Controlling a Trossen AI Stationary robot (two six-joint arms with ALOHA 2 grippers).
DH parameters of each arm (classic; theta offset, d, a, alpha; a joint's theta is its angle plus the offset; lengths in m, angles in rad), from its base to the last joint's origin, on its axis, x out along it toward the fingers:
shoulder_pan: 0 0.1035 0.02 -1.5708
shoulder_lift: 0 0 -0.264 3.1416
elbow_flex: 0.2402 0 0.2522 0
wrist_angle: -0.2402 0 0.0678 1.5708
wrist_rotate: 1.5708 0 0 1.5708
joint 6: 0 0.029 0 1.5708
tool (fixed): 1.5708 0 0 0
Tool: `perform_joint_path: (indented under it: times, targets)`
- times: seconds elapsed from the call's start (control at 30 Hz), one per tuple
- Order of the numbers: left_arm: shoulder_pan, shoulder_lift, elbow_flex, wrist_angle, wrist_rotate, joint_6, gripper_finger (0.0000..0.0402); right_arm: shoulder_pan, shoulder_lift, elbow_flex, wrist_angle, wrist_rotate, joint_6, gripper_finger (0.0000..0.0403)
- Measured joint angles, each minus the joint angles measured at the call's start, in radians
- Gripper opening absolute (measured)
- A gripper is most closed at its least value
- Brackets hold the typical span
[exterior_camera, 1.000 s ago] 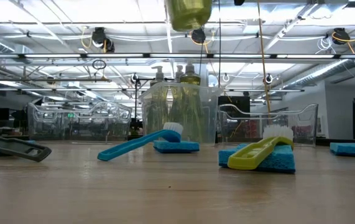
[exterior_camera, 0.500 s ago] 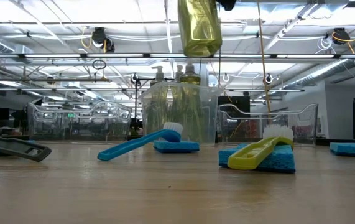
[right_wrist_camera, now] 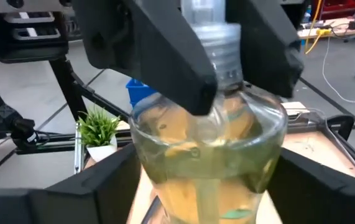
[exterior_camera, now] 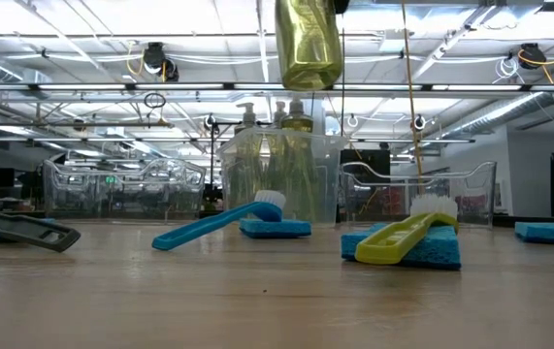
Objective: Pick & Place Kitchen Sink Supplies
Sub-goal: Put the dishwashing liquid bottle into the white bin
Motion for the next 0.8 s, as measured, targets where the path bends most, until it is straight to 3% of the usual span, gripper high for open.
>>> perform_joint_path:
  times: [0.27, 0.5, 0.6, 0.8]
  targets:
    - [0.016, 0.0, 0.0, -0.003, 0.007, 0.006, 0.0108, -0.003, 0.009, 0.0, 0.009, 0.002, -0.001, 0.0194]
    - [0.022, -0.001, 0.0, -0.001, 0.006, 0.048, 0.0109, -0.005, 0.009, 0.0, 0.01, 0.056, -0.028, 0.0192]
    - [0.022, -0.007, 0.001, 0.006, -0.047, 0.106, 0.0156, -0.014, 0.011, 0.0, 0.009, 0.085, -0.035, 0.0192]
    - [0.007, -0.071, 0.001, -0.055, -0.272, 0.212, 0.0281, -0.037, 0.012, -0.003, 0.007, 0.17, -0.06, 0.0192]
